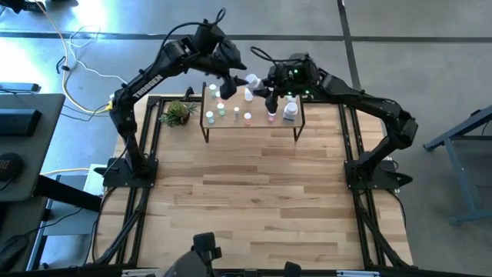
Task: Pick and place medicine bottles onto shelf by color
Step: Put the white blue pill bottle on the shelf
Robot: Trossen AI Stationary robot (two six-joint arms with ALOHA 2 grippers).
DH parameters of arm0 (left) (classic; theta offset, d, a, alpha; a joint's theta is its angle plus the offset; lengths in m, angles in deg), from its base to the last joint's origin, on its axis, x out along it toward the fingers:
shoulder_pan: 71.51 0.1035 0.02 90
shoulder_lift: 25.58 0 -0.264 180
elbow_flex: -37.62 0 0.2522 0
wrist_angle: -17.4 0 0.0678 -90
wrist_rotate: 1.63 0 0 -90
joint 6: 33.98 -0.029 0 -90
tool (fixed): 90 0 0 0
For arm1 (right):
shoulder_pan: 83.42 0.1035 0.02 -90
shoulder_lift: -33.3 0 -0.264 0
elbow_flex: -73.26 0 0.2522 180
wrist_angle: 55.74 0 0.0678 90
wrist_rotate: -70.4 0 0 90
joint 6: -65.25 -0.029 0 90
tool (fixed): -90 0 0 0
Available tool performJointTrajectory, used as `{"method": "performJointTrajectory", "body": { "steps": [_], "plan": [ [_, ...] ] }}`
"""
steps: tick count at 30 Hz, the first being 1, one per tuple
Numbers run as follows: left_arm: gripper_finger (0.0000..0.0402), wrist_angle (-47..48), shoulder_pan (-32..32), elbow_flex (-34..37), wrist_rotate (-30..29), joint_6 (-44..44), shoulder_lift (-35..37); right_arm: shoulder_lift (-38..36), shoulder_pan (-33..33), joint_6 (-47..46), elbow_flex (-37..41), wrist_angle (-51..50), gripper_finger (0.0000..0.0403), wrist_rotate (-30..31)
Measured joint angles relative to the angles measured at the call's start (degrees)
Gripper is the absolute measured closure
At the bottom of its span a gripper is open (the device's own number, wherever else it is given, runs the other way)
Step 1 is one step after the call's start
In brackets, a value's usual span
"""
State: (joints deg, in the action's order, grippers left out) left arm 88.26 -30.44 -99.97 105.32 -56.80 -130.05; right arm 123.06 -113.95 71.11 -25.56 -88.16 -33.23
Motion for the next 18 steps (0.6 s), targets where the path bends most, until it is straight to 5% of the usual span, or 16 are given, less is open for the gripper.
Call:
{"method": "performJointTrajectory", "body": {
  "steps": [18],
  "plan": [
    [0.0147, 2.1, -5.1, 0.0, -1.6, -4.4, 0.0, 0.0, 0.7, 3.7, 0.0, -1.2, 0.0265, -10.4]
  ]
}}
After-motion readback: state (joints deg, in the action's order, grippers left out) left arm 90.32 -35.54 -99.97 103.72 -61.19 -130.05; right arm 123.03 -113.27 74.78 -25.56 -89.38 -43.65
